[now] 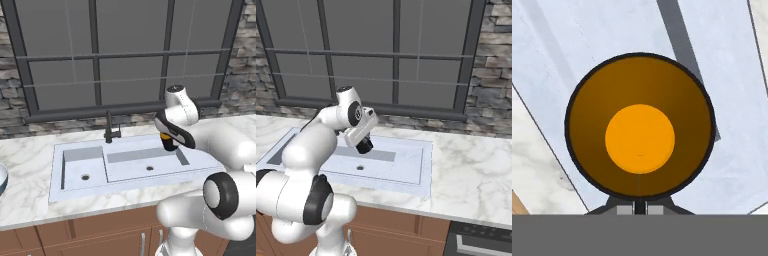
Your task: Pick the mug and place it in the sink. Pick the bowl and place it in the open cabinet and then close the cabinet.
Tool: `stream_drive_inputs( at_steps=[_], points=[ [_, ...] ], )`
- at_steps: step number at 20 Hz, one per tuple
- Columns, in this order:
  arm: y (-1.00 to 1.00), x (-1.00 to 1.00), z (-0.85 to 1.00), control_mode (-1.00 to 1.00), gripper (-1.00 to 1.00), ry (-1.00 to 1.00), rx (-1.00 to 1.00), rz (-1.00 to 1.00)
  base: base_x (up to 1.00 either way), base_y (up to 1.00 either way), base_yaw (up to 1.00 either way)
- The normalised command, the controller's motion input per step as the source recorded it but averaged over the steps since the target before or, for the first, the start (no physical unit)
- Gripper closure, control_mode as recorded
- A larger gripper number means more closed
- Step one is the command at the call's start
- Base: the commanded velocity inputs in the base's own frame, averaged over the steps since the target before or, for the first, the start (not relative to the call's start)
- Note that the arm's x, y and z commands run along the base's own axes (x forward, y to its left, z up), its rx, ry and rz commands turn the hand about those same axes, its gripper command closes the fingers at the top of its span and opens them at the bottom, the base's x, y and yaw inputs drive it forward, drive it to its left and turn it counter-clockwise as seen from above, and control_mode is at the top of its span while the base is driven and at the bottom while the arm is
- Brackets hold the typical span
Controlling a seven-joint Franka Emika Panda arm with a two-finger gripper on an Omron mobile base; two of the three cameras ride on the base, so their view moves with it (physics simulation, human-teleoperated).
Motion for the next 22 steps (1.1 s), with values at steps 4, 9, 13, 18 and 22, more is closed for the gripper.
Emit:
stream_drive_inputs(
  at_steps=[4, 9, 13, 18, 22],
  points=[
    [0.1, 0.0, -0.01, -1.0, 1.0, -0.01, 0.0, 0.19, 0.0, 0.0, 0.0],
    [0.09, 0.0, -0.12, -1.0, 1.0, 0.03, 0.0, 0.17, 0.0, 0.0, 0.0],
    [0.18, 0.03, -0.3, -1.0, 1.0, 0.21, 0.0, 0.11, 0.0, 0.0, 0.0],
    [0.09, 0.08, -0.17, -1.0, 1.0, 0.14, 0.0, 0.04, 0.0, 0.0, 0.0],
    [0.0, 0.02, -0.04, -1.0, 1.0, -0.03, -0.01, 0.01, 0.0, 0.0, 0.0]
  ],
)
